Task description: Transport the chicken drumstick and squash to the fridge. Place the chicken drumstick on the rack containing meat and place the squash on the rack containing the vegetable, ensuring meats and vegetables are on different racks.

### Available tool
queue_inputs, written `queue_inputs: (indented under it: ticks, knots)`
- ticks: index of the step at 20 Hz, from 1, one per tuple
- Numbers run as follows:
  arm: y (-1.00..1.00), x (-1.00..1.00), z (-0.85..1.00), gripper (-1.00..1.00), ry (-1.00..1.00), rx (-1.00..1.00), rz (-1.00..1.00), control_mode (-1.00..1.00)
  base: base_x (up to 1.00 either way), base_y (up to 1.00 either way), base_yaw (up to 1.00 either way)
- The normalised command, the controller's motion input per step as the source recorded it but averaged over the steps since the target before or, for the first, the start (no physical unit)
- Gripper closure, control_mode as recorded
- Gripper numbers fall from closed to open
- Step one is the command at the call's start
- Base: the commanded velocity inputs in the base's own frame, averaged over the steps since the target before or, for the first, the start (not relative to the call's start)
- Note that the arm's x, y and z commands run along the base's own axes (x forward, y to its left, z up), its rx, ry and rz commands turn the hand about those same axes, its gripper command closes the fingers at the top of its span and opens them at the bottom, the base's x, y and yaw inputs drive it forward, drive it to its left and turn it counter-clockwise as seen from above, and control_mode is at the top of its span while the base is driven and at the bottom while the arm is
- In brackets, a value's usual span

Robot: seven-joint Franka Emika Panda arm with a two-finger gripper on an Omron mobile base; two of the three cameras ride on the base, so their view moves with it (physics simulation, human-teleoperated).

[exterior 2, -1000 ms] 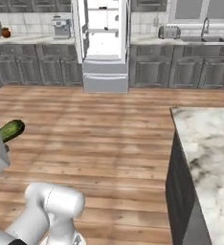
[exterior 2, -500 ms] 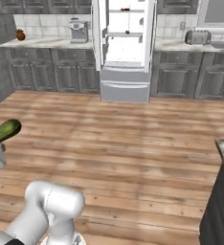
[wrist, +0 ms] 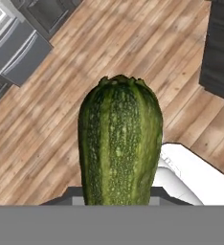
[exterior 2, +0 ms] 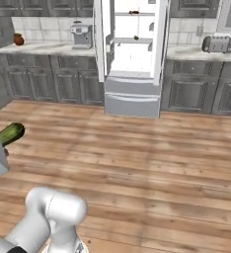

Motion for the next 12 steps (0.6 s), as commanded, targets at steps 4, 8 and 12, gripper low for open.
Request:
queue_inputs:
  ticks: [4, 8, 12]
  knots:
    - [0.00, 0.00, 0.00, 1.00, 0.00, 0.00, 0.00, 1.00, 1.00, 0.01, 0.00]
    - [0.00, 0.00, 0.00, 1.00, 0.00, 0.00, 0.00, 1.00, 1.00, 0.01, 0.00]
    - [0.00, 0.00, 0.00, 1.00, 0.00, 0.00, 0.00, 1.00, 1.00, -0.08, 0.01]
